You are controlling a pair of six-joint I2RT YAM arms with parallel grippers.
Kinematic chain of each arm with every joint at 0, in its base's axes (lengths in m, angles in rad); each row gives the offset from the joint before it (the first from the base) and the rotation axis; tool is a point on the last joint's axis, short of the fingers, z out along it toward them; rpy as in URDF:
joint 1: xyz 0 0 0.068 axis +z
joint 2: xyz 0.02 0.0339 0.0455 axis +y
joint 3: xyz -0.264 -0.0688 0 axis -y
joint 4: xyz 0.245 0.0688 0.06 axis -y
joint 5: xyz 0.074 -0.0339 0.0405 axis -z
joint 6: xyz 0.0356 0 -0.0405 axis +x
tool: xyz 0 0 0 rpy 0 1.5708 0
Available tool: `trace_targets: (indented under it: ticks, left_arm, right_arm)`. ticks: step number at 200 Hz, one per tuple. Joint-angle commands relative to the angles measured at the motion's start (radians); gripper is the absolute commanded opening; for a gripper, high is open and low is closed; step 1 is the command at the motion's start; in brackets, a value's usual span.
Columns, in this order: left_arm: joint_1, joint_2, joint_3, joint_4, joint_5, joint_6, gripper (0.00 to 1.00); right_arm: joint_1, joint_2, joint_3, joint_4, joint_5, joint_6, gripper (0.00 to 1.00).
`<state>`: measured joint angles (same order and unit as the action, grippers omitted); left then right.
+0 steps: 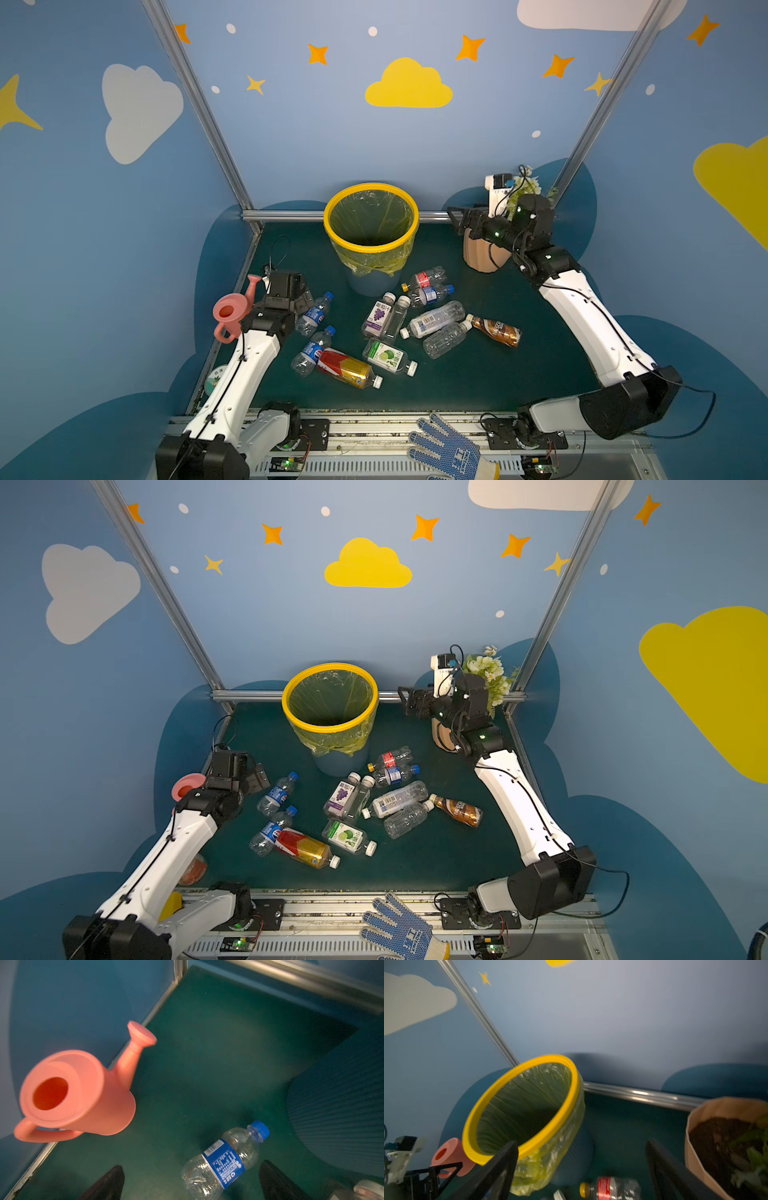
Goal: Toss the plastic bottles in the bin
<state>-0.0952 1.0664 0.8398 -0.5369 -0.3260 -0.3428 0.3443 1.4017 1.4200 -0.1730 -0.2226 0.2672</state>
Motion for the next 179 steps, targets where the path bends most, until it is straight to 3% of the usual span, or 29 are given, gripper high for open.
trace_targets:
  ticks: [1, 34, 62, 124, 179]
  left_arm:
    - [-0.005, 0.053, 0.038, -0.037, 0.082, 0.034, 1.00]
    - [-0.024, 0.127, 0.090, -0.103, 0.109, 0.044, 1.00]
    - [-0.131, 0.111, 0.107, -0.171, 0.028, 0.043, 1.00]
    - [-0.317, -0.094, 0.043, -0.421, -0.018, -0.628, 1.00]
    - [-0.437, -0.129, 0.045, -0.522, 0.109, -1.003, 1.00]
  right_arm:
    - [-0.022, -0.070, -0.089, 0.019, 0.015, 0.066, 0.93]
    - [-0.046, -0.144, -0.215, -0.017, 0.034, 0.079, 0.93]
    - [-0.081, -0.197, -0.299, -0.050, 0.069, 0.094, 0.94]
    - [-0.149, -0.250, -0.400, -0.051, 0.084, 0.143, 0.93]
    - [-0.179, -0.222, -0.442, -0.053, 0.062, 0.161, 0.93]
